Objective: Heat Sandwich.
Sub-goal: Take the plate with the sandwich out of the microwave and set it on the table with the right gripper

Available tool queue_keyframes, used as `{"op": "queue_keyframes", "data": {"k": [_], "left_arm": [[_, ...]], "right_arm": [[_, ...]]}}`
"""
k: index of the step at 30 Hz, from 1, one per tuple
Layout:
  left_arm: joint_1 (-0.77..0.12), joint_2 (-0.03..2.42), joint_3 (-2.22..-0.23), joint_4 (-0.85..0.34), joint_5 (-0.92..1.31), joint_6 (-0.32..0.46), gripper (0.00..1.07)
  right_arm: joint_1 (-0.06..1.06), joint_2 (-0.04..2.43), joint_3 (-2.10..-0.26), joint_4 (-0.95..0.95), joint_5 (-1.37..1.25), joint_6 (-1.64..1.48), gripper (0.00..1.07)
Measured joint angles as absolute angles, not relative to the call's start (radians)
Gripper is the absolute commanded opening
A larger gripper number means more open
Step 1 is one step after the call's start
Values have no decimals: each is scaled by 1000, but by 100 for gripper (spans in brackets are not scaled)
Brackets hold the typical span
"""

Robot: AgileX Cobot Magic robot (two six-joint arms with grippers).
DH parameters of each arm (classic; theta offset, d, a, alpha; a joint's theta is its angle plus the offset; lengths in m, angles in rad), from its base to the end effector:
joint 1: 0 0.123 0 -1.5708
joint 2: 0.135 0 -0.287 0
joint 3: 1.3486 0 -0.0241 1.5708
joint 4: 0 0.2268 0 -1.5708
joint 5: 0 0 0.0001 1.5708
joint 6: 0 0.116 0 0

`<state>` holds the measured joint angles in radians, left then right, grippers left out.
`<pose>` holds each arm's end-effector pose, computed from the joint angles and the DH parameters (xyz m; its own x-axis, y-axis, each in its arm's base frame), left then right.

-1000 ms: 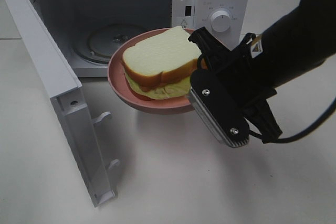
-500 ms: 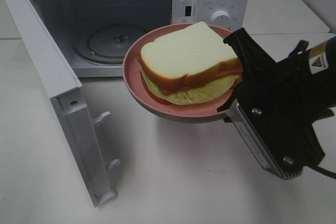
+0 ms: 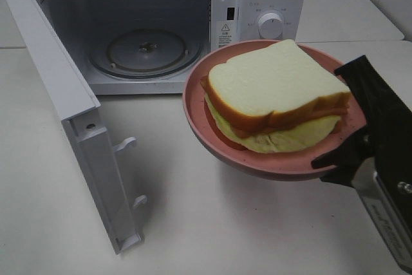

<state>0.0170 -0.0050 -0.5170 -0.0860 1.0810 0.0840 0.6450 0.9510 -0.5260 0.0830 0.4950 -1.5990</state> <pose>-0.0092 -0.0090 0.2572 -0.4504 0.0357 -0.8921 0.0702 0.9975 0.0044 0.1301 0.1036 0.2388 0.5948 -0.8017 -0.0593 -0.6177 -0.4086 -0.6719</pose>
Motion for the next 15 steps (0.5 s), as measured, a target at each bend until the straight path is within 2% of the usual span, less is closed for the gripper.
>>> {"op": "queue_keyframes", "data": {"k": [15], "left_arm": [[17,-5,-517,-86,1081,84,97]], "right_arm": [[645,769,-474,-100,636,-1299,0]]}}
